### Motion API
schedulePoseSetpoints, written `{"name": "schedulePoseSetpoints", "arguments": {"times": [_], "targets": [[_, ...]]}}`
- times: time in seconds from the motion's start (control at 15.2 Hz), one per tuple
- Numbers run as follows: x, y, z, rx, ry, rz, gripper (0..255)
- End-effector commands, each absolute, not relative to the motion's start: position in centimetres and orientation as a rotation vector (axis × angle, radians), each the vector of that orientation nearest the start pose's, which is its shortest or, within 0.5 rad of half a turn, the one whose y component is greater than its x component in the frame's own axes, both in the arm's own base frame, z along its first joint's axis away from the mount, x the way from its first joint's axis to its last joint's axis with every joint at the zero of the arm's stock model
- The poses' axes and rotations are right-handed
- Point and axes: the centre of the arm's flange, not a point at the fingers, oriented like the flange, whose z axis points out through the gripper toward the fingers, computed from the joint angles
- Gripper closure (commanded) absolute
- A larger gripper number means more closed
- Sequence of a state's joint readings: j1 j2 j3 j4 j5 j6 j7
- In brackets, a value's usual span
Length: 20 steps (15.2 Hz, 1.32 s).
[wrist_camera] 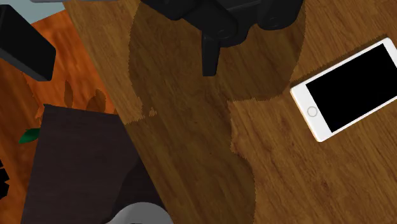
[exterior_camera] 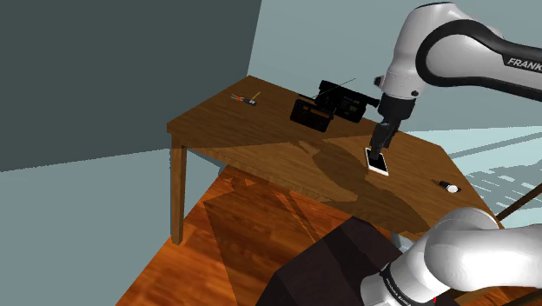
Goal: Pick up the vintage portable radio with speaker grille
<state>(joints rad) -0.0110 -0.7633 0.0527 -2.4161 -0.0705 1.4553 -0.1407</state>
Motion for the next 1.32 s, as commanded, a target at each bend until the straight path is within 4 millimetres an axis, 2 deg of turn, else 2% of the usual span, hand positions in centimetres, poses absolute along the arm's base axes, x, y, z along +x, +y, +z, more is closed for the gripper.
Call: {"name": "schedulePoseSetpoints", "arguments": {"times": [0.0,0.66,1.25], "targets": [[29.6,0.8,54.7,-3.209,-0.262,0.33,0],[40.1,-7.0,55.7,-3.132,-0.509,0.264,0],[50.4,-12.6,56.3,-3.046,-0.721,0.205,0]]}}
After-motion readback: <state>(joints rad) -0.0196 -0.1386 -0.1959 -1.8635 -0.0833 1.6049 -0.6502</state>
